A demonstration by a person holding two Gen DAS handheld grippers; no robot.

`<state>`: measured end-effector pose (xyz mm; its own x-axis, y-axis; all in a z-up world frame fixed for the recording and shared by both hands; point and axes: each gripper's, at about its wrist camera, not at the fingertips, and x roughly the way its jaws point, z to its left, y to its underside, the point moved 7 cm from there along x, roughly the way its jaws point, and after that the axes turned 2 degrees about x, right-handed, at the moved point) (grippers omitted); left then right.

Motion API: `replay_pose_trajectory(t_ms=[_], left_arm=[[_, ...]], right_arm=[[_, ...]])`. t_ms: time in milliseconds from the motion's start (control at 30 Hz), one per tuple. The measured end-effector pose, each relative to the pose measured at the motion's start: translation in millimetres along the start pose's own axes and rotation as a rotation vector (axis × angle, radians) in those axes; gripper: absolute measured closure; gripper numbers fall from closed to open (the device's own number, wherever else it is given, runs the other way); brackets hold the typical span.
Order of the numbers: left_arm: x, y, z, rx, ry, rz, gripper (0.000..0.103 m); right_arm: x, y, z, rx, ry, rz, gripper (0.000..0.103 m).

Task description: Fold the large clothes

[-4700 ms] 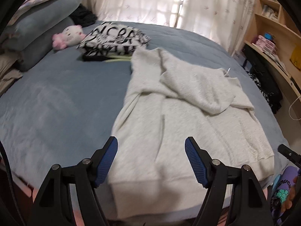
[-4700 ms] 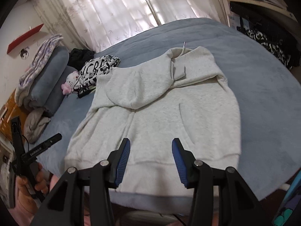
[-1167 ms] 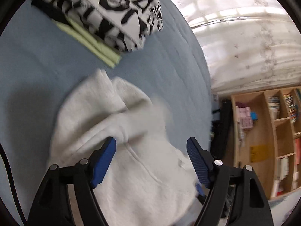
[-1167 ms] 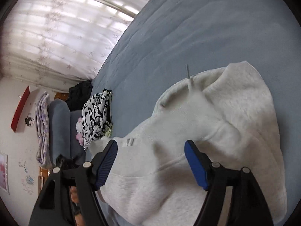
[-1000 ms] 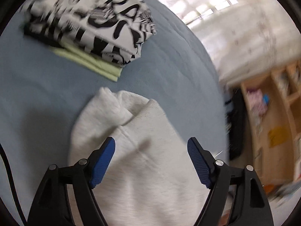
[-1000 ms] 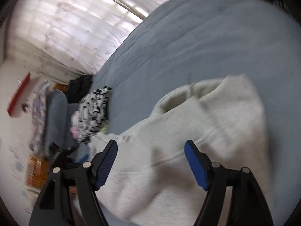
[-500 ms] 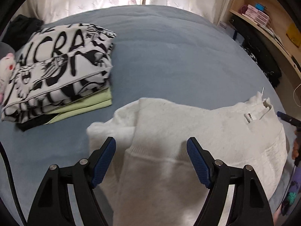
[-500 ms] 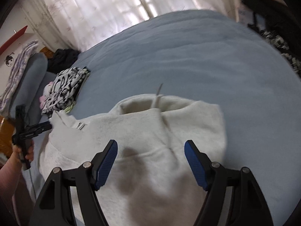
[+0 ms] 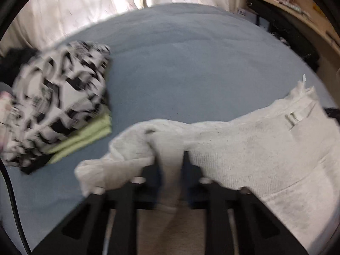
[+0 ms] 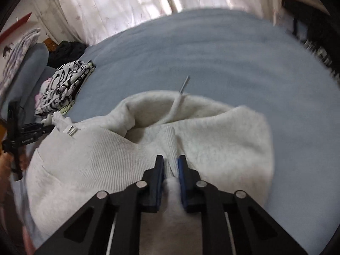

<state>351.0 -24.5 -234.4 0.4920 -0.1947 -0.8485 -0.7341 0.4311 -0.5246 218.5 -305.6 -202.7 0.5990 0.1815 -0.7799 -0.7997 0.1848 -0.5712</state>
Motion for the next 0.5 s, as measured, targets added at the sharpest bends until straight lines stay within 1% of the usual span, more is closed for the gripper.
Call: replay_pose_trajectory(t_ms=[33,100,133,200,300,367,400,433,467,500], left_arm=[[-8,0,-2,0.008,-0.058,-0.034,0.096],[-27,-1,-2,-0.002,-0.12,-0.094,0.097],[-40,-2,1,-0.021,-0.139,-0.129,0.097],[-60,-5,9,-0.066,-0.161,-0.171,0.097],[-88,-15,24,-0.155,-0.19,-0.232,0.098],[-92,-23,36,-0.225,-0.217,-0.248,0.098],[-85,-24,42,-0.258,-0.236,-0.239,0.098],[-76,-23,46,-0.281,-0.249,-0.219,0.098],[-66,-20,46,-0.302,-0.259,-0.199,0.098],[-49,-15,48,-0.317,-0.277,-0.169,0.098]], right_arm=[[-12,-1,1,0.001,0.029,-0.051,0.091],[-40,-5,-2,0.011,0.078,-0.155,0.091],[-61,-9,-4,0.024,0.092,-0.228,0.092],[-92,-17,-6,0.045,0.089,-0.322,0.092],[-120,-39,-2,0.04,0.101,-0.427,0.092],[-117,-56,2,0.032,0.132,-0.449,0.092],[-110,-62,1,0.041,0.142,-0.448,0.092],[-99,-66,-1,0.045,0.156,-0.433,0.092],[-81,-70,-3,0.051,0.19,-0.41,0.092],[-58,-71,-8,0.063,0.211,-0.368,0.092]])
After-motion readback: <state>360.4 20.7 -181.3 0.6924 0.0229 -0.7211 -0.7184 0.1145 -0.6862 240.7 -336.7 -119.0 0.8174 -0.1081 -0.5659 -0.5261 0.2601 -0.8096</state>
